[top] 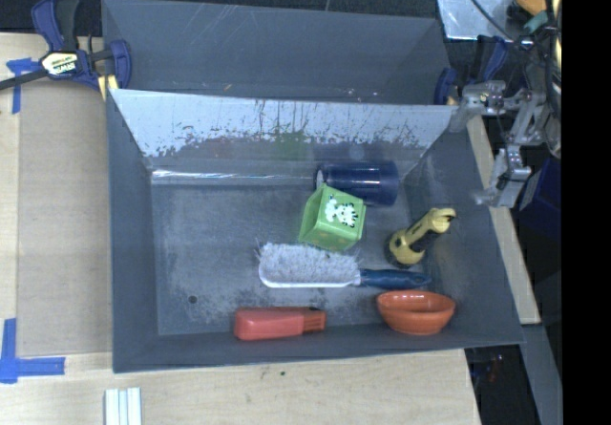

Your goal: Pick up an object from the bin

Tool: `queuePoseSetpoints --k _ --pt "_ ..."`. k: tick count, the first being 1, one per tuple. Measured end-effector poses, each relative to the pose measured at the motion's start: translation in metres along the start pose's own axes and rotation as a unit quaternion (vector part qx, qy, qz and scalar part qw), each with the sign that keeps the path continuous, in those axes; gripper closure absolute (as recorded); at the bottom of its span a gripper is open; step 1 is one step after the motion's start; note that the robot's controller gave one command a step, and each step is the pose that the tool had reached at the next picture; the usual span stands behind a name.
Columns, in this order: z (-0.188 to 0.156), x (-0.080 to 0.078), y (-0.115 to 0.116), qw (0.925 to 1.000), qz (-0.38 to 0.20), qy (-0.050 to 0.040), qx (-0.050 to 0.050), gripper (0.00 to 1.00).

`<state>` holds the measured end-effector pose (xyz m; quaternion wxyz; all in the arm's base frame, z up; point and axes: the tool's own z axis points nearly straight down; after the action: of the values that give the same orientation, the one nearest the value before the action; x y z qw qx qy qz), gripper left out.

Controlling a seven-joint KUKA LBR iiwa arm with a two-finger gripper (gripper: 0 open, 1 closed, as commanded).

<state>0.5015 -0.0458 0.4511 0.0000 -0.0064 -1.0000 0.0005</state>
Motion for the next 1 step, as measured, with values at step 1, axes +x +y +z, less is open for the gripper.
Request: queuePoseSetpoints --k 1 --pt "0.0015 -0.0004 0.0211 0.9999 -0.013 -0.006 0.001 0.0"
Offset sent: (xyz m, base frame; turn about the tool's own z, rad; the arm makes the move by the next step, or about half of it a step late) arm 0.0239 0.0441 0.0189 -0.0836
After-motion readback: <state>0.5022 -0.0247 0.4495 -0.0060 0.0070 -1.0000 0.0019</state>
